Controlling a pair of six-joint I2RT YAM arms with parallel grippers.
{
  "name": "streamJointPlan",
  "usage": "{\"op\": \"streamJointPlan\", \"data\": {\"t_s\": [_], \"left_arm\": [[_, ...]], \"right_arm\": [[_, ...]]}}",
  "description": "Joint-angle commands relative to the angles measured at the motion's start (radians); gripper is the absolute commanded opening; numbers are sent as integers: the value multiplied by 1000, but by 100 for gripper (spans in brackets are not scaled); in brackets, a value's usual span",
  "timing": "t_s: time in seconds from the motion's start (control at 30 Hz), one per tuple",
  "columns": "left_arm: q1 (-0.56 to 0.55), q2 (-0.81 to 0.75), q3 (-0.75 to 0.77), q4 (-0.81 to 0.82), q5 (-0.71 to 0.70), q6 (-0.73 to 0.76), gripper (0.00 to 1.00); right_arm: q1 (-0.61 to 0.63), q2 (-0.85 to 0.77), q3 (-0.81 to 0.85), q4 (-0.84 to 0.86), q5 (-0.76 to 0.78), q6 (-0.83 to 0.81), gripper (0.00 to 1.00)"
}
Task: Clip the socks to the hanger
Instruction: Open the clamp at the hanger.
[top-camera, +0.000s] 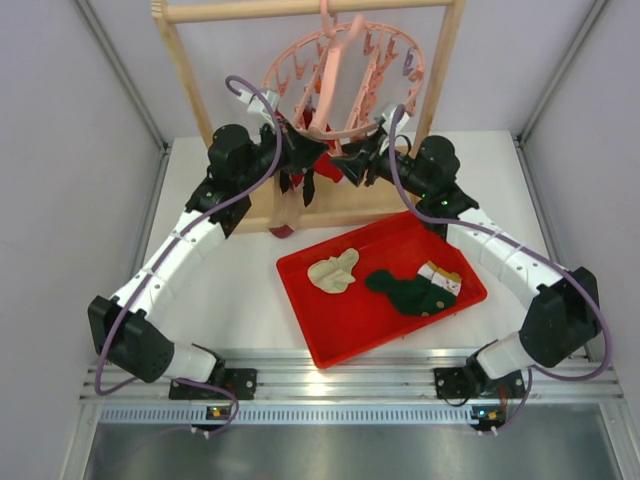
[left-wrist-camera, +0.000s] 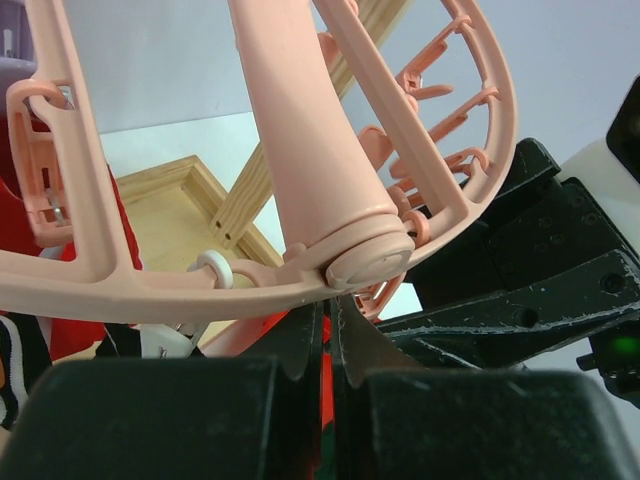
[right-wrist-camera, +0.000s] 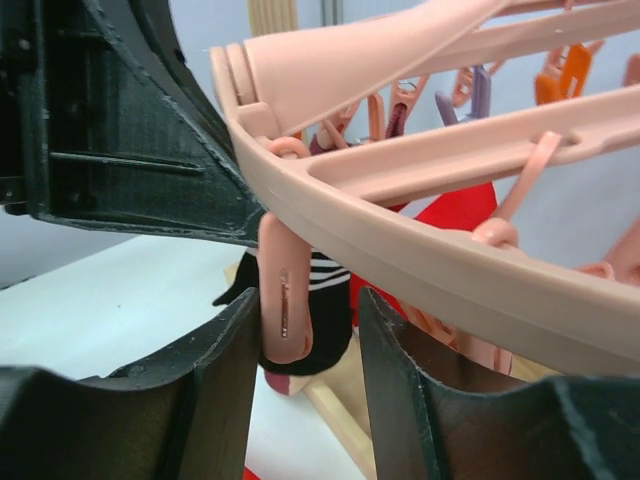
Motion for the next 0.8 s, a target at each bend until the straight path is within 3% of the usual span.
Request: {"op": "streamJointPlan", "data": {"t_s": [0.0, 0.03, 0.1, 0.17, 0.2, 0.33, 0.77], "left_arm": [[-14, -1, 8, 39, 82, -4, 0], [-12, -1, 8, 39, 79, -9, 0], [-12, -3, 8, 37, 79, -16, 0], [-12, -15, 5, 37, 69, -39, 13], [-11, -26, -15, 49, 66, -55, 27], [-12, -86, -91, 160, 60, -131, 46], [-14, -69, -84, 140, -39, -184, 53]], "right_arm": [[14, -2, 22, 92, -66, 29, 42], [18, 1, 27, 86, -79, 23, 39], [21, 7, 41, 69, -73, 3, 22], [26, 7, 41, 68, -50, -2, 0], [28, 4, 42, 60, -43, -6, 0], [52, -16, 24, 52, 6, -51, 0], [121, -45, -25, 66, 153, -169, 0]]}}
